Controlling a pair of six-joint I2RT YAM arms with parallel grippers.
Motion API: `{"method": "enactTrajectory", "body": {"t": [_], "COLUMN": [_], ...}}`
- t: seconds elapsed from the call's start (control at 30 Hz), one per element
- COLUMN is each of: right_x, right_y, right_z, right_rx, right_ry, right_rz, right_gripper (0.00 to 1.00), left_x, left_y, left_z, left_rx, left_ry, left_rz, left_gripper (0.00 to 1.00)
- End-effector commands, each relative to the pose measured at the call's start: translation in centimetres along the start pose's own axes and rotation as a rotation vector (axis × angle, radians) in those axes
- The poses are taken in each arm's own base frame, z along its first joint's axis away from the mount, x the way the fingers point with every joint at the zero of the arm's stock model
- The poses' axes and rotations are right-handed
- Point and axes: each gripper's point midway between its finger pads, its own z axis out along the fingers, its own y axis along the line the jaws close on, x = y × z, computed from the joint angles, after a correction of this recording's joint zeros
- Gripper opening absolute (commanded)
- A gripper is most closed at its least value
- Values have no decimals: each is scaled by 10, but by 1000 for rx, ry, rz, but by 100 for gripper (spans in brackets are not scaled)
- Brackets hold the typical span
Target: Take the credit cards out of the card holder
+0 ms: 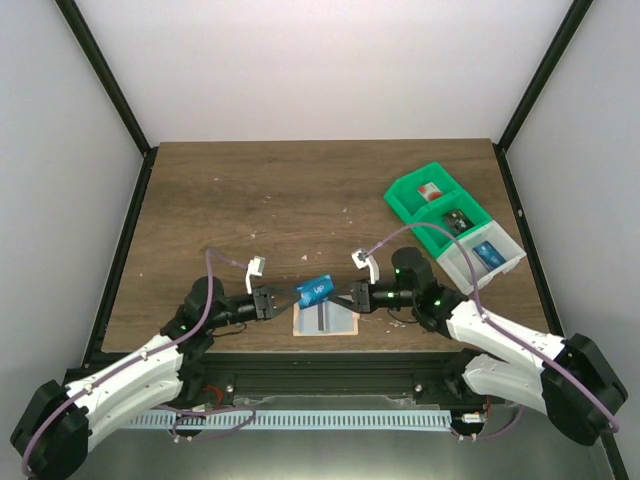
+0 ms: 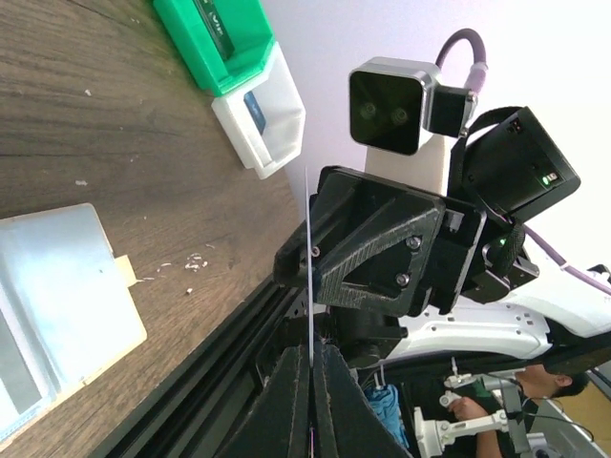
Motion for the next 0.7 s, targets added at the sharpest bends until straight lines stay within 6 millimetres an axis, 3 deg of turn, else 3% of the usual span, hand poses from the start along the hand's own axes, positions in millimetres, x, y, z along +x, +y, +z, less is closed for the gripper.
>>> {"method": "enactTrajectory", "body": {"t": [0.0,0.1,0.23,0.3,0.37,0.4,0.43,0.47,0.67], "right_x": [-4,-5,-4,-7,-10,-12,-12,-13,-32], "right_y": [13,14,18,19,17,14,10,5,-23], "right_z": [-6,-8,-9,-10,-12,-13,-15,-17,-37], "right_rx": [-66,-73,-90,-88,-64,-43,-17,5,228], "right_ry": [-27,-43,-46,-60,-84,-96,-107,-123,-259], "right_rz": [-1,2,6,7,6,6,11,16,11], "right_gripper": [13,3,1,0,1,1,0,0,1], "left_x": [-4,-6,-9,-10,-12,-13,-15,-17,-31], "left_y": [-4,-3,-4,-2,2,5,7,9,12], "left_z": [-1,-1,-2,-2,-2,-2,-2,-3,-6], "left_rx": [0,-8,-14,-28,-58,-79,-104,-127,-229], "left_ry": [-14,-22,-37,-45,-50,-52,-59,-66,-96], "left_rz": [47,53,61,64,61,57,55,58,113], "left_gripper": [0,0,2,14,38,58,85,98,100]}}
